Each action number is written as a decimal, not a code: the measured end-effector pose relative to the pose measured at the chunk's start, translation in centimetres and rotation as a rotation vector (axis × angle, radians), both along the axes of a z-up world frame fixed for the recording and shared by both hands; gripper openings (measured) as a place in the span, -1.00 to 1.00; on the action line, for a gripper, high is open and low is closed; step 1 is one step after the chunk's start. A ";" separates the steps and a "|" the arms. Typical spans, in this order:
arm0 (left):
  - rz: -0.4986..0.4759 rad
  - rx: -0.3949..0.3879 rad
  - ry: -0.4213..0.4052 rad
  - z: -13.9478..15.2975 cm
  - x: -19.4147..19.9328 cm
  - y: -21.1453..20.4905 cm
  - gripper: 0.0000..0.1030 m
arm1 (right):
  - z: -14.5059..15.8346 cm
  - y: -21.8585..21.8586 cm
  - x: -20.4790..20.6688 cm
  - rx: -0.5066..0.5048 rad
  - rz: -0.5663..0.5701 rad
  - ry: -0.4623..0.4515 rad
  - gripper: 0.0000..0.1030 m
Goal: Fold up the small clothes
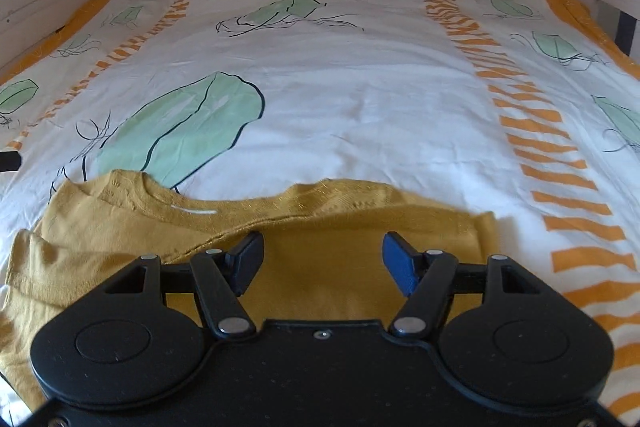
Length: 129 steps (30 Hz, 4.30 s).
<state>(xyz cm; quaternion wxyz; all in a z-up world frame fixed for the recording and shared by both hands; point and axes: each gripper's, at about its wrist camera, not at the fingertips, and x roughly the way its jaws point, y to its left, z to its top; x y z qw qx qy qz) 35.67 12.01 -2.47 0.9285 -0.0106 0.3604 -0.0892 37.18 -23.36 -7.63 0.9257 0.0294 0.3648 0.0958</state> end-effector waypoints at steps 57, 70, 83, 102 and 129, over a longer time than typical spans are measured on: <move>-0.024 -0.159 0.060 -2.9 1.8 1.8 -0.21 | 1.8 -0.8 -6.9 0.166 0.179 -0.080 0.49; -0.048 -0.057 0.160 -6.3 2.6 0.1 -0.21 | 2.0 -0.7 -7.1 0.179 0.211 -0.086 0.49; -0.073 -0.064 0.167 -6.9 2.4 -1.0 -0.82 | 1.2 -0.2 -7.0 0.176 0.219 -0.063 0.49; 0.006 0.093 0.143 -7.0 3.9 -1.6 -0.53 | -2.0 0.8 -6.1 0.073 0.189 0.096 0.51; -0.094 0.071 0.161 -7.7 -9.7 -0.9 -0.13 | -3.0 -0.5 -5.7 -0.096 0.058 0.034 0.86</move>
